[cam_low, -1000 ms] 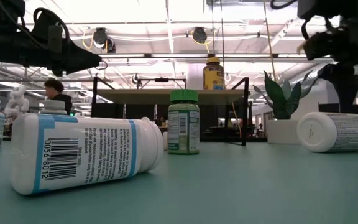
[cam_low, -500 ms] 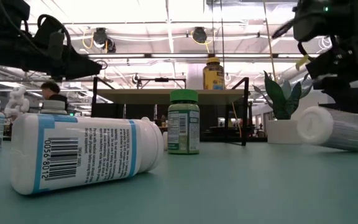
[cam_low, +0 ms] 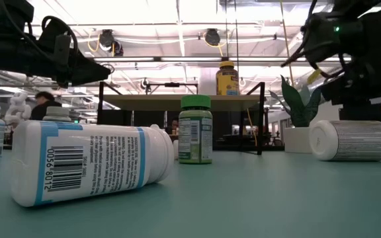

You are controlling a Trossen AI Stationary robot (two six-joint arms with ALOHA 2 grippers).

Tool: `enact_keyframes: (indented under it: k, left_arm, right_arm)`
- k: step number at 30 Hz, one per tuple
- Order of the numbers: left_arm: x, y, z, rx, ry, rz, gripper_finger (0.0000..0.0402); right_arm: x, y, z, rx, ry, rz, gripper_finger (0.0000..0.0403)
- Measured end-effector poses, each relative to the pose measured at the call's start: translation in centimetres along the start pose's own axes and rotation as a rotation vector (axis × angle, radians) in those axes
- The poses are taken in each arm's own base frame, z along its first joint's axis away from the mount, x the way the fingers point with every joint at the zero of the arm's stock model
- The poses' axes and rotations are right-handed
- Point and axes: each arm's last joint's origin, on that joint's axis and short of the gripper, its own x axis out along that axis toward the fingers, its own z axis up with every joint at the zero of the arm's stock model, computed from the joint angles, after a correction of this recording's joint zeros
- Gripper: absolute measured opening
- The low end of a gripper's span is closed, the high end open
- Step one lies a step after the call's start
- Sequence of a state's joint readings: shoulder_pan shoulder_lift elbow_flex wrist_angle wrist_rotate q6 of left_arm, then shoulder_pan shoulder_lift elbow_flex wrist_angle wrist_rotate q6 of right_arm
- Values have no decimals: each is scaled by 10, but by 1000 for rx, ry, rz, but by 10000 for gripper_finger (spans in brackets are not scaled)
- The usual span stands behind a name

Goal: Pick and place medicine bottles onto shelf by color
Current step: Put the purple medicine bottle on the shelf

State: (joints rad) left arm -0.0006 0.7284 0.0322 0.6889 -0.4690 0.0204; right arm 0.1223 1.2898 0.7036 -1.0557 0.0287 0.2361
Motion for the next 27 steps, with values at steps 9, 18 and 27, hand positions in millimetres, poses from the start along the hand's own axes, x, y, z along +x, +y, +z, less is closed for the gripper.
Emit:
enact_keyframes:
  k: [9, 18, 27]
  left_arm:
    - [0, 0, 2, -27, -15, 0, 184]
    - [4, -3, 18, -59, -62, -29, 184]
    - [31, -18, 42, -59, 34, -101, 184]
  right_arm:
    - [10, 3, 12, 11, -4, -14, 252]
    - [7, 4, 11, 19, -11, -116, 227]
    - [-53, 18, 19, -199, -109, -481, 228]
